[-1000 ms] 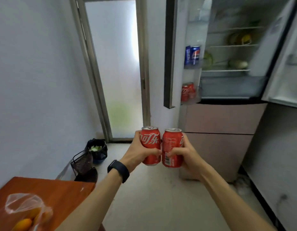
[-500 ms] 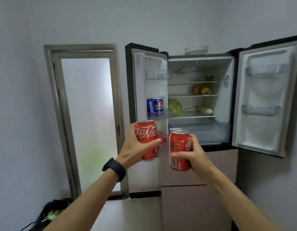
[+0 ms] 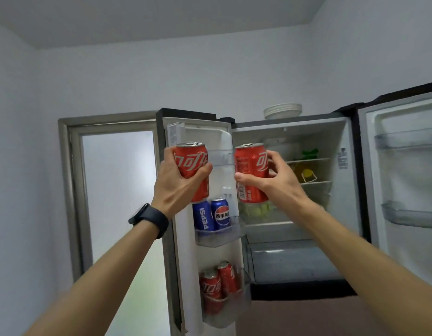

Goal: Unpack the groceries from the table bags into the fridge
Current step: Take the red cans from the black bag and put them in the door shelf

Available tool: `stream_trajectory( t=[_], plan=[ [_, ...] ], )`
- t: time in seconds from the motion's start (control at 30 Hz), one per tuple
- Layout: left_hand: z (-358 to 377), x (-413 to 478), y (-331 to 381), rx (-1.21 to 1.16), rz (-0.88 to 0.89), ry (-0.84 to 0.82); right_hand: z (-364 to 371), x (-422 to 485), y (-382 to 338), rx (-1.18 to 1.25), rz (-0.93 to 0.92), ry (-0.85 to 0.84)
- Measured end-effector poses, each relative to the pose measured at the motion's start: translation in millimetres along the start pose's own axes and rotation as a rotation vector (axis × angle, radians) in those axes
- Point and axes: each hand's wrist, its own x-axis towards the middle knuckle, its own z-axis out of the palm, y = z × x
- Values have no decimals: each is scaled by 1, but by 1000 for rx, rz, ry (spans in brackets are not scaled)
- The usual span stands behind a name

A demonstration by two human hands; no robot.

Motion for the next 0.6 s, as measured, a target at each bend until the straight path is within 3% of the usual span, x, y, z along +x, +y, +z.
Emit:
stream_trajectory(
  t=[0.3, 0.43, 0.6],
  plan=[
    [36, 120, -5, 114, 89, 228, 1, 147, 37, -24, -247, 133],
    [54, 157, -12, 289, 86, 266, 13, 195, 62, 44, -282, 229],
    [79, 184, -25, 568, -5, 233, 28, 234, 87, 126, -251, 108]
  ],
)
